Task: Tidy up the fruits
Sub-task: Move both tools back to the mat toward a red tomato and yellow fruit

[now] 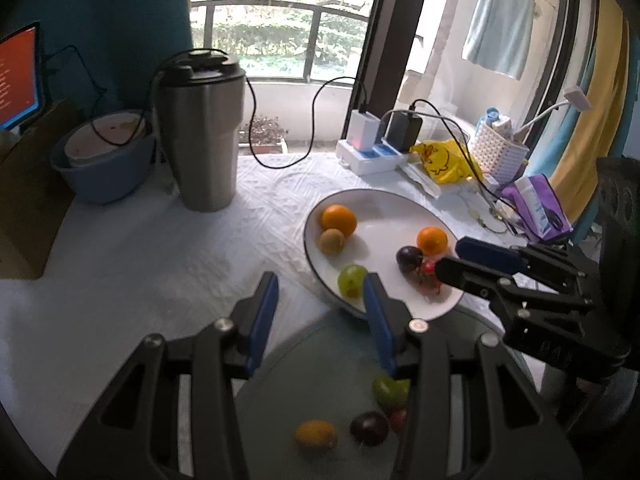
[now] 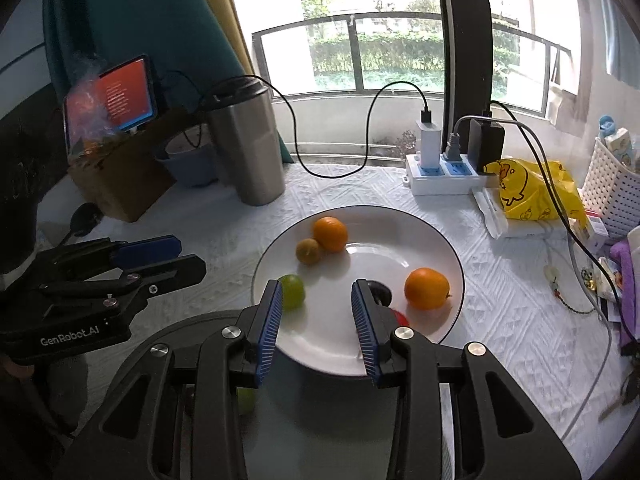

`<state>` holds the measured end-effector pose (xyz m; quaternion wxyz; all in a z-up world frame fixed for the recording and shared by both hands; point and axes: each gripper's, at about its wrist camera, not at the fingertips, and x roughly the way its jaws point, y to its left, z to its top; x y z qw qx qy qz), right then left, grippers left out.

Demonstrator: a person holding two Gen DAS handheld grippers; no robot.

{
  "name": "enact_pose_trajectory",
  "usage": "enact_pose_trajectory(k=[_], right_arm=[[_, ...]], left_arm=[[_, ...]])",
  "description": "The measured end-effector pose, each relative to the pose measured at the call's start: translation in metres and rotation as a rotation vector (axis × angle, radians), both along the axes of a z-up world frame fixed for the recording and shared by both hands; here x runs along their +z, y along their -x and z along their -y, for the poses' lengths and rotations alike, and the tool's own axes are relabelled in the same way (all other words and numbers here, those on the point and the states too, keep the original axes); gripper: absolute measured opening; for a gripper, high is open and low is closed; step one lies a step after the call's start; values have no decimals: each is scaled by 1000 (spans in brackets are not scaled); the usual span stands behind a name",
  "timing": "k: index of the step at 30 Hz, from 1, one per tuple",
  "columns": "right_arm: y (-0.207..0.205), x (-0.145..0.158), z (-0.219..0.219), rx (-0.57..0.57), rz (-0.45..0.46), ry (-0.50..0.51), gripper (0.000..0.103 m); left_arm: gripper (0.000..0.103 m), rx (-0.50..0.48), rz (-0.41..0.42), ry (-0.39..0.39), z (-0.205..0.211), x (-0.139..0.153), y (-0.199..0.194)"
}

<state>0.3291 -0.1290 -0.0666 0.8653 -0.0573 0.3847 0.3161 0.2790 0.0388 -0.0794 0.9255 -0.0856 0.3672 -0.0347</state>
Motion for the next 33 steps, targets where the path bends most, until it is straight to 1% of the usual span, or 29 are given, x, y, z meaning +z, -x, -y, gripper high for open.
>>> enact_pose_trajectory(k=[6,11,17,28,33], right_arm=[[21,3,-2,11,3,6,38],[36,-2,-3,23,-11,18,38],[51,-13,-5,37,-34,29,38],[71,-37,-10,60,-86,42,38],[83,-45,-14,86,-102,51,38]], left_arm=[[46,13,9,2,-3,1,21],[46,25,2,10,-8,-5,38],[46,44,-20,15,-14,-17,53],[46,56,-53,29,-15,-40,69],[46,38,-62,29,-9,-50,73]])
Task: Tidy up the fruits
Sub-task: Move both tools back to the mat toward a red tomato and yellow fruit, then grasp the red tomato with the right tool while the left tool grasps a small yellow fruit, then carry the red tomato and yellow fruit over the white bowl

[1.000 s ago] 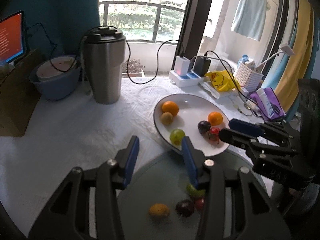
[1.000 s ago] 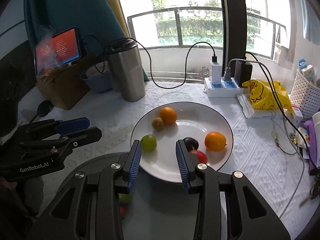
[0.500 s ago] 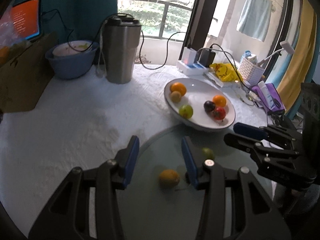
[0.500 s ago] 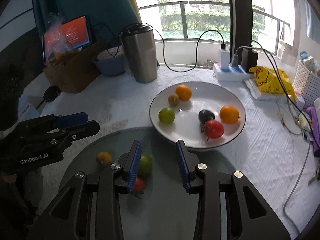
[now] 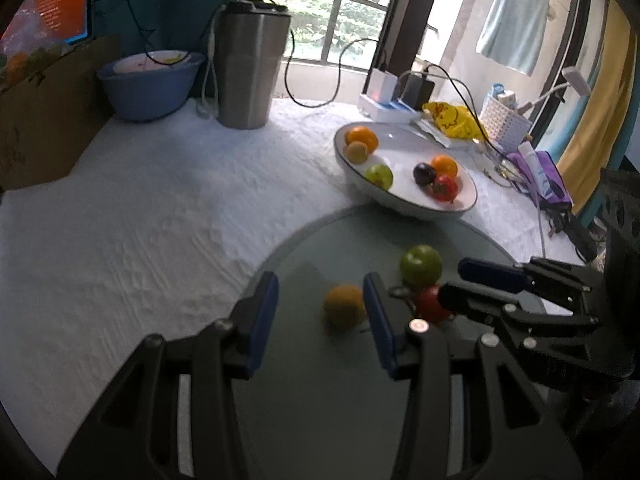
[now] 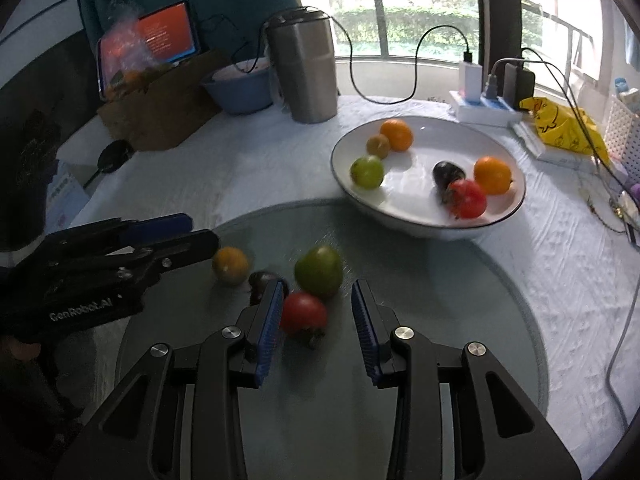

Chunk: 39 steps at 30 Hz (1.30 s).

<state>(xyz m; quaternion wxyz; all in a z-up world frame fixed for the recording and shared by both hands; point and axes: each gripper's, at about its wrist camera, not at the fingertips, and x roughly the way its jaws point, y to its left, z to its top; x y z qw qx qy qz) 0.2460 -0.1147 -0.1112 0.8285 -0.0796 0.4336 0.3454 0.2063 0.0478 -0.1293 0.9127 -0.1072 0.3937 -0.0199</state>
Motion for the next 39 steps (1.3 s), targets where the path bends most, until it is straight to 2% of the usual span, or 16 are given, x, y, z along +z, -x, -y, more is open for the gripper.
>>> enact_pose_trajectory(k=[15,16,18,21,24,29,39], right_arm=[[2,-16,-9,37,-26,35,37],[2,-16,-9,39,-27,36,37],[2,-16,-9,44,-25,39,29],[2,-16,-10,46,-22,43,29],[3,-15,-11,48,-19,51,29],[7,-9,-7,38,-5,37,29],[8,7,4,22,28,29,29]], left_arm=[[46,-37,-55,-8,10,-17,-13],[46,-37,-50,-12,10,-16,-13],[46,-38,-47,-18,11,-17,-15],[44,-53,-35,-9,11,-17,-16],[30,-59,-34,2,9,-18,-16],[25,-65,-26,17,8,-15,-12],[22,-57,9,7,9,-2,-2]])
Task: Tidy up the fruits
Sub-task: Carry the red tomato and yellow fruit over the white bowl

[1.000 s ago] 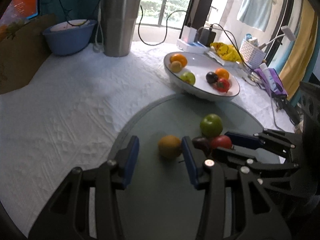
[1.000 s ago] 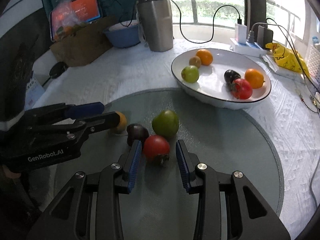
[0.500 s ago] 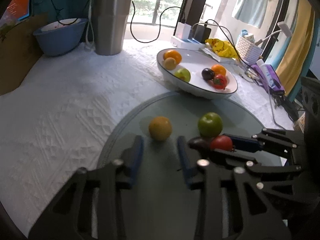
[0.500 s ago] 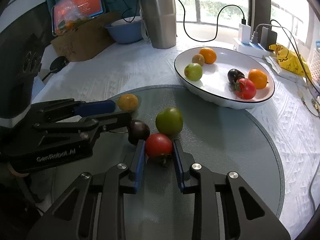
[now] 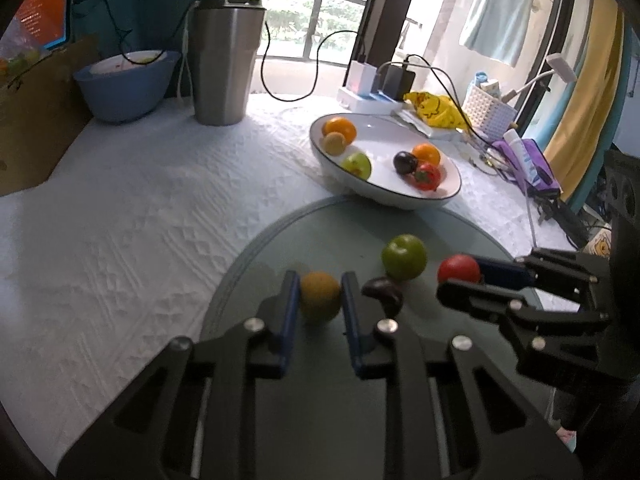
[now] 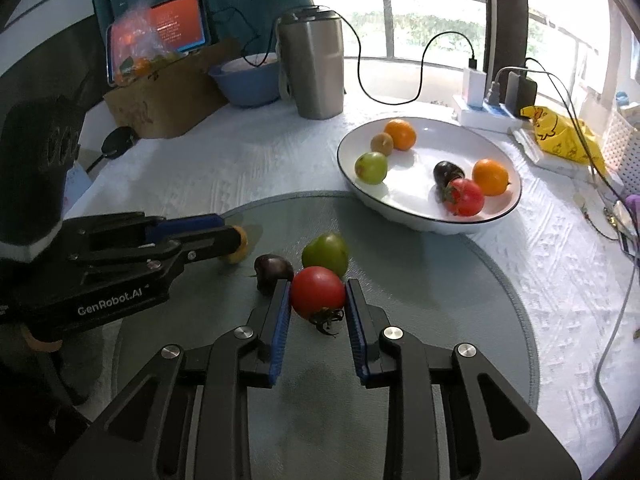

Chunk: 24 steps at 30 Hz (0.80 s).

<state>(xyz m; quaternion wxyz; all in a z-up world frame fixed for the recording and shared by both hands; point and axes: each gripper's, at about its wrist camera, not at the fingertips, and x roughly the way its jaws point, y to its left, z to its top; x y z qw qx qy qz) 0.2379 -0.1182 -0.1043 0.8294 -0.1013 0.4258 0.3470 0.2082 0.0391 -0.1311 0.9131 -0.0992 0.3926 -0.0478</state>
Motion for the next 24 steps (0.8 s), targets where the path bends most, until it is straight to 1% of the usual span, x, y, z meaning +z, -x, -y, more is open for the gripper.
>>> enact_pose_trajectory(k=[7,13,24], right_arm=[[-2,5,6,-10,8,-5,29],[-5,12,12,-22,19,-13,29],[-21,27,27,-48,44,-27,29]], left_arm=[[22,7,15,0,-1,7,3],[22,0,37,-7,0,20,3],[22,-29,80,-17,13,46,-13]])
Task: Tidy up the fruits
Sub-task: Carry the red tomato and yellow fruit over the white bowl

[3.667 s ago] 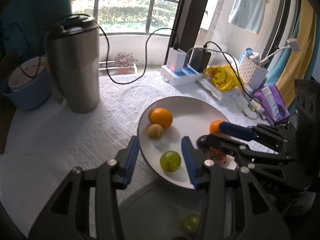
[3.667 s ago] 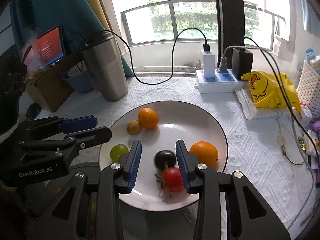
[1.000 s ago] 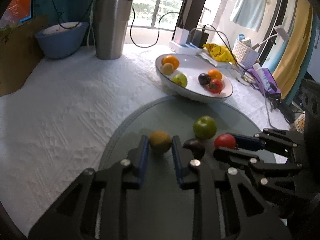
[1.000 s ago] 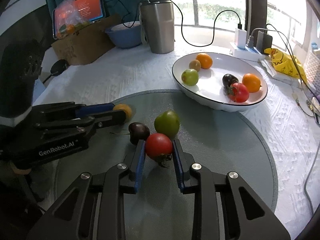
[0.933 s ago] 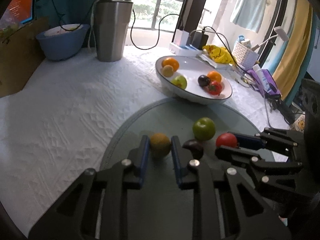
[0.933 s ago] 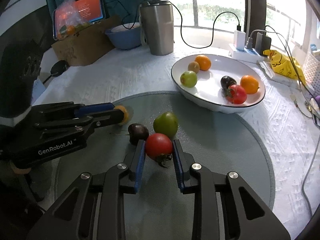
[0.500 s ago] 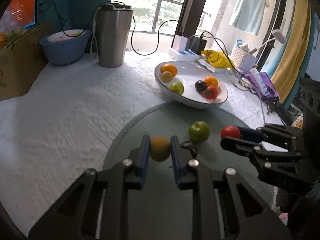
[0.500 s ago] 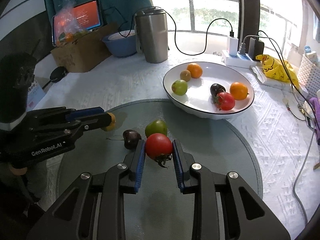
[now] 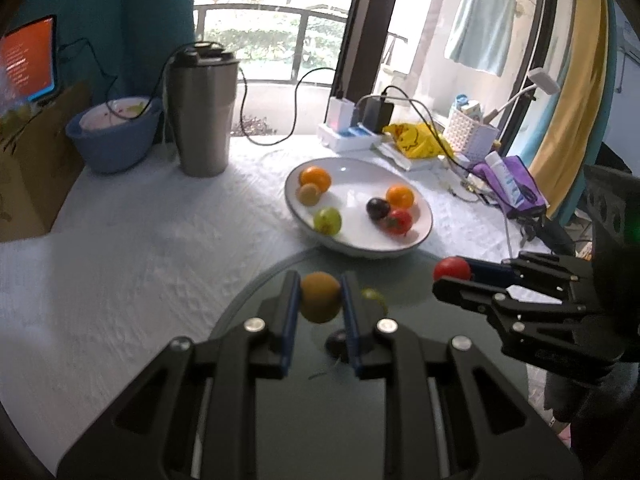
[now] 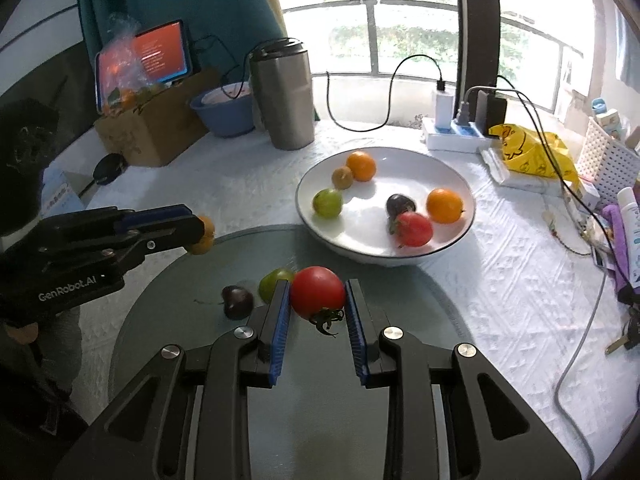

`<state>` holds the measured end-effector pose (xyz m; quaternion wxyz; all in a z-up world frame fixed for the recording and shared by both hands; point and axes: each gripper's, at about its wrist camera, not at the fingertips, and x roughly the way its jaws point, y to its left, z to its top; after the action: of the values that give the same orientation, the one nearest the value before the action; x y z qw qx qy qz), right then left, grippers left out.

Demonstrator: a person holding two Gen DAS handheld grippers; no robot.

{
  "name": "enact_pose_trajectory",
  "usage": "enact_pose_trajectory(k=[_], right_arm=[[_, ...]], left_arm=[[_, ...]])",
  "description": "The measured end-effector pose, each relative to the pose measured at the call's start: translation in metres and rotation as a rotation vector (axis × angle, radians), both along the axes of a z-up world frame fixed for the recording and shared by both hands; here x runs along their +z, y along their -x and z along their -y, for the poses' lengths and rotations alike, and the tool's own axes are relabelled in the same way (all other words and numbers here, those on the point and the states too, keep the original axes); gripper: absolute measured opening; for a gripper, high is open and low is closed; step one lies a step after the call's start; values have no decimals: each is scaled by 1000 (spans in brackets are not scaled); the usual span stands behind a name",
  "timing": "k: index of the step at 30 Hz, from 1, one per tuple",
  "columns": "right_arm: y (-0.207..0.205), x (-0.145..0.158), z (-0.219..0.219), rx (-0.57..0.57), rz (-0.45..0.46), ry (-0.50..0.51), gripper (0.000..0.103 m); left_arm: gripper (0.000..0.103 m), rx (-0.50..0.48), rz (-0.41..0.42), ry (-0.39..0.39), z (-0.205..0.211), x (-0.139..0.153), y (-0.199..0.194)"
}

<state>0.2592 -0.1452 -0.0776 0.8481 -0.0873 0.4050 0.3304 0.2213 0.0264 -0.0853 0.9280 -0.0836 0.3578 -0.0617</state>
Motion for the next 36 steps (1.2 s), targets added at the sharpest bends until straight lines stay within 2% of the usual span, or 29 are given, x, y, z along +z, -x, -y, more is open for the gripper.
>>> enact_pose_trajectory(k=[13,36], right_arm=[[-38,2,23,-51,7,-11,29],[-101,-12,38,-96,-6,-20,29]], left_arm=[[22,-52,1,-6,22,7,-37],[22,-123,-64,-23,48,-25,-104]])
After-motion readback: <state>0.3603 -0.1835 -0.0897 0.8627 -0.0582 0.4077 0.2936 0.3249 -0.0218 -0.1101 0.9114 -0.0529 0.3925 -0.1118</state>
